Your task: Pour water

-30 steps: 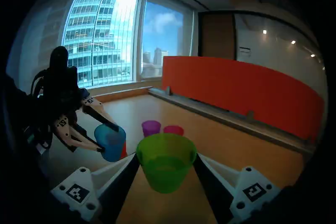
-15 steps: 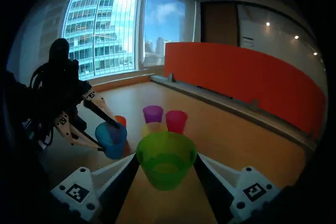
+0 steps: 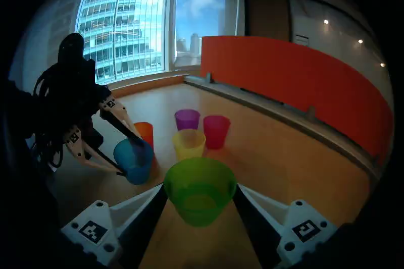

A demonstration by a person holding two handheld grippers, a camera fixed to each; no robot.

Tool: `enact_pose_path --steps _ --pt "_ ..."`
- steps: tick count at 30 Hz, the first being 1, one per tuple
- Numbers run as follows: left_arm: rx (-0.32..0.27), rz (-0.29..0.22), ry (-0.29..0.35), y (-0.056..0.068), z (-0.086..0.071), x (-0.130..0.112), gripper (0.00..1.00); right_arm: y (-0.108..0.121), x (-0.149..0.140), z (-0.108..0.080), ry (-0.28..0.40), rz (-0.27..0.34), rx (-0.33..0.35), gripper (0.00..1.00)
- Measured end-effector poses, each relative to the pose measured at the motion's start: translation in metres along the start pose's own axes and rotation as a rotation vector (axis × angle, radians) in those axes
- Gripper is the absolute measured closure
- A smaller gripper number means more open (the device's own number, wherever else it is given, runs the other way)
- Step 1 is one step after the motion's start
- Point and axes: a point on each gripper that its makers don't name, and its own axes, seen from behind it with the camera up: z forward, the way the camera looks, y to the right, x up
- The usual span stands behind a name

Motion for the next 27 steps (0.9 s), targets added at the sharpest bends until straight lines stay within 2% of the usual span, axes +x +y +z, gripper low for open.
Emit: enact_pose_path --steps 27 --pt "-0.012 0.013 -0.018 0.004 0.008 -0.010 0.12 -0.003 -0.034 0.003 -0.114 -0.017 0.020 0.08"
